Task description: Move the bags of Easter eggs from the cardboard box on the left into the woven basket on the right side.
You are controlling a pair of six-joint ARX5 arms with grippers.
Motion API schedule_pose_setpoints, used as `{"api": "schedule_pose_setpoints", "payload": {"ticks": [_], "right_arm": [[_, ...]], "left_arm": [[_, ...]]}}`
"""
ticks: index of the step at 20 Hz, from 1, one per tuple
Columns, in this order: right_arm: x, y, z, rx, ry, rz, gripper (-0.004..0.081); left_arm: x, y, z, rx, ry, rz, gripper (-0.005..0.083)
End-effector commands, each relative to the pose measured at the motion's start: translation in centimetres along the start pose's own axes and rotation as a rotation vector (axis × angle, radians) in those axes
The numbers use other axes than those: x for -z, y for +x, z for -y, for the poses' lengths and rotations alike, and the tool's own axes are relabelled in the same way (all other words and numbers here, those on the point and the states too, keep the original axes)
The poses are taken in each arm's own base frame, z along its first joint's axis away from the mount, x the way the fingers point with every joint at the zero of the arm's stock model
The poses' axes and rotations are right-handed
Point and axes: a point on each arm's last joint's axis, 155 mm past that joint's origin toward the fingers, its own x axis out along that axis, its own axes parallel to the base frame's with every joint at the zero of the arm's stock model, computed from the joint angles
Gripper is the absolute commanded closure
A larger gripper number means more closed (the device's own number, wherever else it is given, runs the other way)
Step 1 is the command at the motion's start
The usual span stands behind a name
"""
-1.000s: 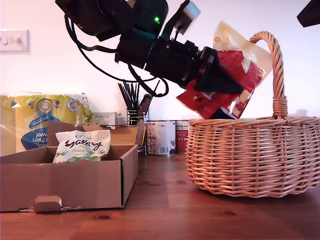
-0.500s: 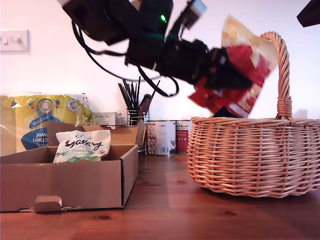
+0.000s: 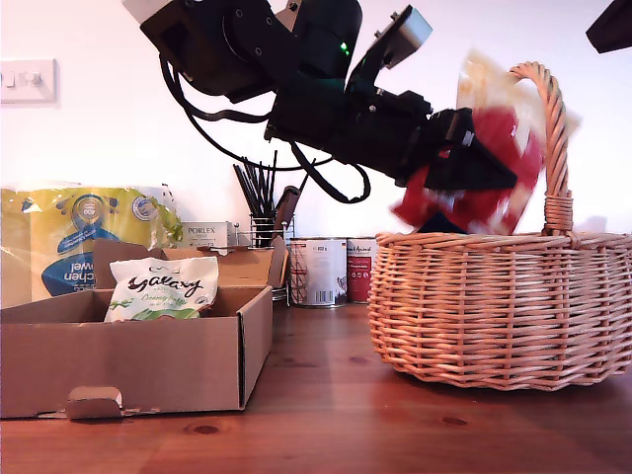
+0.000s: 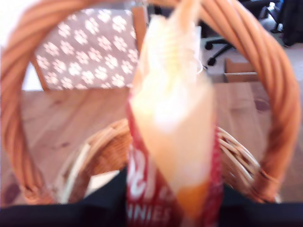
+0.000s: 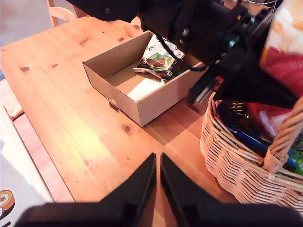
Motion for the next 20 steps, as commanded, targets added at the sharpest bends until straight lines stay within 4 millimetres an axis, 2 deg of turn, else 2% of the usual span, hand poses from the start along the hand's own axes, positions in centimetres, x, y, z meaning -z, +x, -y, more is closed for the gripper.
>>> {"api": "schedule_pose_setpoints", "payload": {"ticks": [1, 8, 13, 20], "right_arm": [[-0.5, -0.2, -0.1, -0.001, -0.013, 0.016, 0.0783], [-0.5, -0.1, -0.1, -0.001, -0.013, 0.016, 0.0783], [-0.3, -0.2, -0.1, -0.002, -0.011, 0.01, 0.0783], [-0.3, -0.1, -0.1, -0.002, -0.011, 0.009, 0.0783]], "left_arm": [[0.3, 0.8, 0.1, 0.005, 0.002, 0.004, 0.0216], [0.1, 0.9, 0.3, 0.012, -0.002, 0.005, 0.0227], [-1.1, 0.8, 0.4, 0.046, -0.093, -0.001, 0.0453], [-1.2, -0.3, 0.7, 0.11, -0.169, -0.153, 0.0475]]}}
